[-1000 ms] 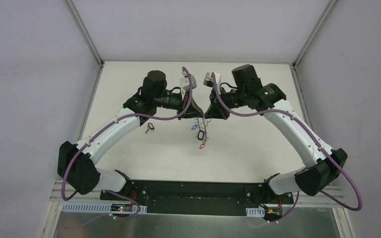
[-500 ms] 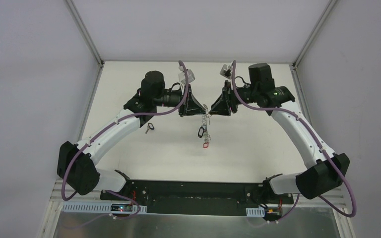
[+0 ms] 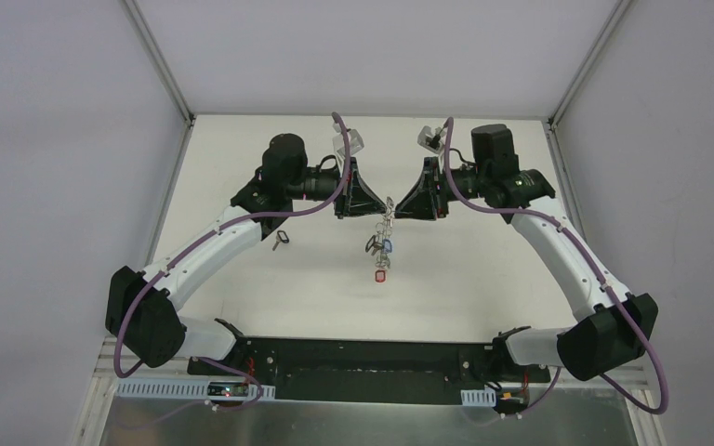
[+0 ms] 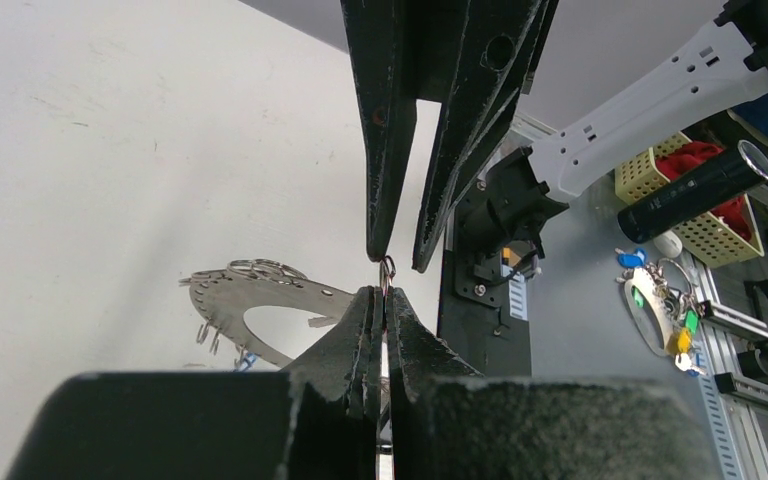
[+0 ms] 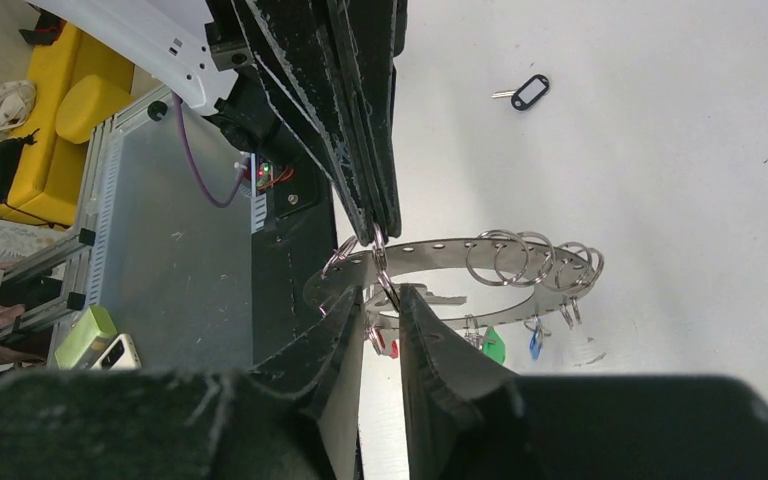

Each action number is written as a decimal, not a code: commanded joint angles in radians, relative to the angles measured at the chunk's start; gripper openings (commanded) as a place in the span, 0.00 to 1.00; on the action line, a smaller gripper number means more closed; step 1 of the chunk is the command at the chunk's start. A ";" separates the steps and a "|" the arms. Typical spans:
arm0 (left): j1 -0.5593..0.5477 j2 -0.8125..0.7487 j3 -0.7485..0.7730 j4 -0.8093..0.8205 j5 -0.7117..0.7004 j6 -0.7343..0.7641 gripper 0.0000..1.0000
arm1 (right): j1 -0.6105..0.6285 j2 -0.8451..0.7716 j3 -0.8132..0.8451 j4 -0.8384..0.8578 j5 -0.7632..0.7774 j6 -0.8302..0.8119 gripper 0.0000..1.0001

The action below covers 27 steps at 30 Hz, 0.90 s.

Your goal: Put the keys on the keyring

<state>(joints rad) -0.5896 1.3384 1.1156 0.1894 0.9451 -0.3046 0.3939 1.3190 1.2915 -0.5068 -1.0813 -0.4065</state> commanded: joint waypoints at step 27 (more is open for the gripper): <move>-0.001 -0.039 -0.011 0.230 0.050 -0.163 0.00 | -0.005 -0.025 -0.113 0.209 -0.077 0.122 0.00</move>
<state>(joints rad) -0.5880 1.3384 1.0973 0.2649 0.9516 -0.4099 0.3893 1.3132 1.2034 -0.3607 -1.1255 -0.3210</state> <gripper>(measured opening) 0.009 0.004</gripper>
